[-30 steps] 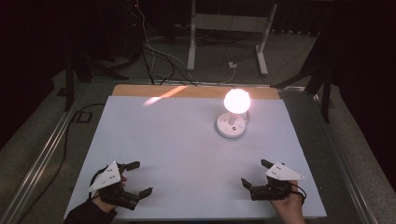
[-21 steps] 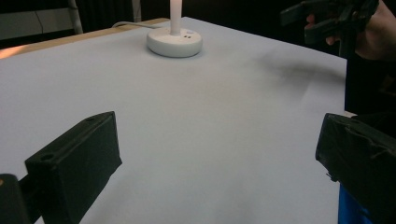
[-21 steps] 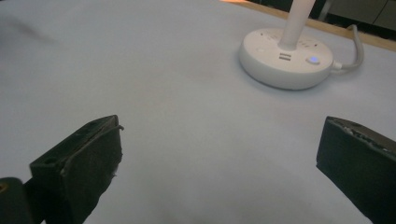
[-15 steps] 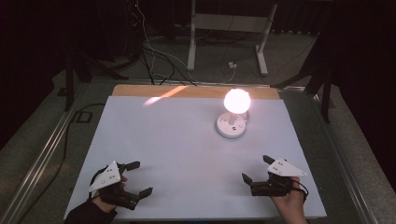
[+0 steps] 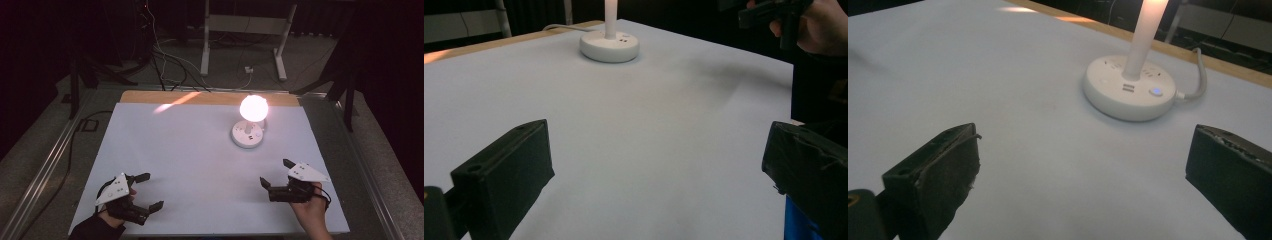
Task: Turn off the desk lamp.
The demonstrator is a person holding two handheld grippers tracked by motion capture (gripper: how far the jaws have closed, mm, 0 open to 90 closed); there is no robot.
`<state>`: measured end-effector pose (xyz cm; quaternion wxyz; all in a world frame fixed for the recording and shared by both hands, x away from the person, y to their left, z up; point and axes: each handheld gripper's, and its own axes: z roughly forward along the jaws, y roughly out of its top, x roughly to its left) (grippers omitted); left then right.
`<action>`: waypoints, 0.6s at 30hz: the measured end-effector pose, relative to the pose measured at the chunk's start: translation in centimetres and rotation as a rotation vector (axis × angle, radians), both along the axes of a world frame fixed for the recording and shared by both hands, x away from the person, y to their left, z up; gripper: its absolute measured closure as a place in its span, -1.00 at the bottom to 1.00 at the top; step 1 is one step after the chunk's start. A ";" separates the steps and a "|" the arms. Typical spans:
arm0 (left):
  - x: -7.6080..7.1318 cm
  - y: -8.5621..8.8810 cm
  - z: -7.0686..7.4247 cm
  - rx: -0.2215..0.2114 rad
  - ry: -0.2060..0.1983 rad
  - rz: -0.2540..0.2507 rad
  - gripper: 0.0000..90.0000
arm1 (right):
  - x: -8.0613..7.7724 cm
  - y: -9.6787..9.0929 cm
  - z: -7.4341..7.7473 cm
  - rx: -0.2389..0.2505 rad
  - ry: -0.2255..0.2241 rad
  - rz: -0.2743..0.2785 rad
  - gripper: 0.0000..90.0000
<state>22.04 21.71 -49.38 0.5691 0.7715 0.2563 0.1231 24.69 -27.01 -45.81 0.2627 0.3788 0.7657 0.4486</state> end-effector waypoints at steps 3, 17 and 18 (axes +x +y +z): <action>0.0 0.0 0.0 -0.002 -0.001 0.001 -0.99 | 0.5 0.0 0.2 0.001 -0.007 -0.004 -0.99; 0.0 0.0 0.0 -0.001 0.001 0.000 -0.99 | 3.3 0.9 0.4 0.003 0.014 -0.008 -0.99; 0.0 0.0 0.0 -0.001 0.001 0.000 -0.99 | 3.3 0.9 0.4 0.003 0.014 -0.008 -0.99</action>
